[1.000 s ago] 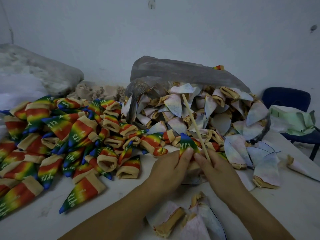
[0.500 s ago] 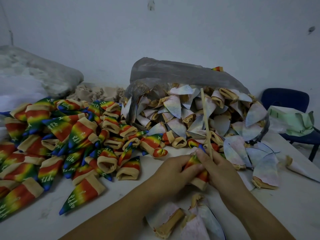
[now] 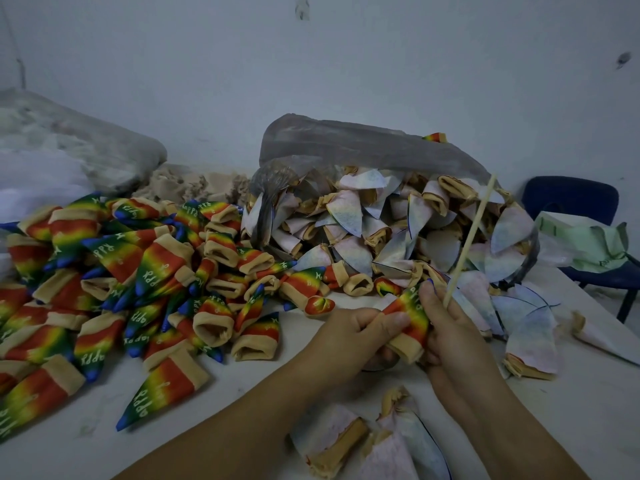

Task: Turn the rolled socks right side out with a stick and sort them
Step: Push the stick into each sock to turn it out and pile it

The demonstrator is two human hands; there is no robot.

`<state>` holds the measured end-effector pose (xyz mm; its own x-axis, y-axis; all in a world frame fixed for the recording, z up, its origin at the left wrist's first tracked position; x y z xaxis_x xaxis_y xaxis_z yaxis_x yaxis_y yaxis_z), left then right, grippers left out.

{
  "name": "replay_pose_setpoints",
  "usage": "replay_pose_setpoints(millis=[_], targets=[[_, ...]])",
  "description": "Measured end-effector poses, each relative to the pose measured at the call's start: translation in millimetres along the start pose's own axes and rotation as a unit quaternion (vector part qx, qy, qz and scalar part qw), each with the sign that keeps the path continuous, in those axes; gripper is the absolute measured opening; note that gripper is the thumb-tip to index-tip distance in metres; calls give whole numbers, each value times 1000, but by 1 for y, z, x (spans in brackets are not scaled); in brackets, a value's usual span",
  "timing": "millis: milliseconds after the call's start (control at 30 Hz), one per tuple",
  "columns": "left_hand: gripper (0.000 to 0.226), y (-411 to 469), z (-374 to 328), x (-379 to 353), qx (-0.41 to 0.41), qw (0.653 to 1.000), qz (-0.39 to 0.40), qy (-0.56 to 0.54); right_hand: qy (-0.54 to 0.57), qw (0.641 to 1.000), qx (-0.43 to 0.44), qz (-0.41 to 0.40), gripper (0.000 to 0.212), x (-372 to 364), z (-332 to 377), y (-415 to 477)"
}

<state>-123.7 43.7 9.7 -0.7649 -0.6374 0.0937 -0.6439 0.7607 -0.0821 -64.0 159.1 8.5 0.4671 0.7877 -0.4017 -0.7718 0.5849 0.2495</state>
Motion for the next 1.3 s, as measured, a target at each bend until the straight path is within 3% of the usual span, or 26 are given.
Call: replay_pose_setpoints(millis=[100,233,300,367,433,500,567,667,733,833,1067,1167,1200,1300], targets=[[34,-1,4,-1,3,999,30,-38,9,1000,-19,4,24,-1,-1,-1],[37,2,10,5,33,998,36,-42,-39,999,-20,10,49,6,-2,-1],[43,5,2,32,18,980,-21,-197,-60,998,11,15,54,8,2,-1],[58,8,-5,68,-32,928,-73,-364,-86,996,29,9,53,9,3,-1],[71,13,-1,84,-26,913,-101,-394,-109,993,41,-3,50,10,4,0],[67,17,11,77,28,950,-146,-274,-143,988,51,-12,46,13,4,1],[44,20,16,66,47,976,-193,-90,-181,981,62,-18,45,16,5,0],[23,26,6,61,-9,971,-225,77,-245,966,84,-21,49,19,7,-1],[18,32,-4,64,-37,950,-256,173,-305,947,99,-15,51,21,8,-3],[36,48,-14,76,-48,898,-321,296,-344,933,108,1,53,21,4,-4],[56,93,-9,96,80,791,-343,501,-374,920,111,28,52,16,0,-6],[44,93,-7,96,71,737,-373,559,-375,921,108,27,51,18,-1,-5],[36,92,-10,97,54,734,-379,560,-377,920,107,24,51,20,-1,-5],[26,79,-26,101,-11,772,-401,494,-383,917,109,16,54,23,-1,-4]])
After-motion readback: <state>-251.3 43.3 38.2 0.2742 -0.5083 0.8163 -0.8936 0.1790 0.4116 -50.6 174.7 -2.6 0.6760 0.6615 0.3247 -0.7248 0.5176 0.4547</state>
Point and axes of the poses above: each hand's wrist, its own y-axis towards the middle knuckle, its own x-axis out of the back of the hand, z = x × y, the point moved 6 cm from there along y, towards the middle knuckle, and after that the axes turned 15 degrees about x, right-handed, at the moved point
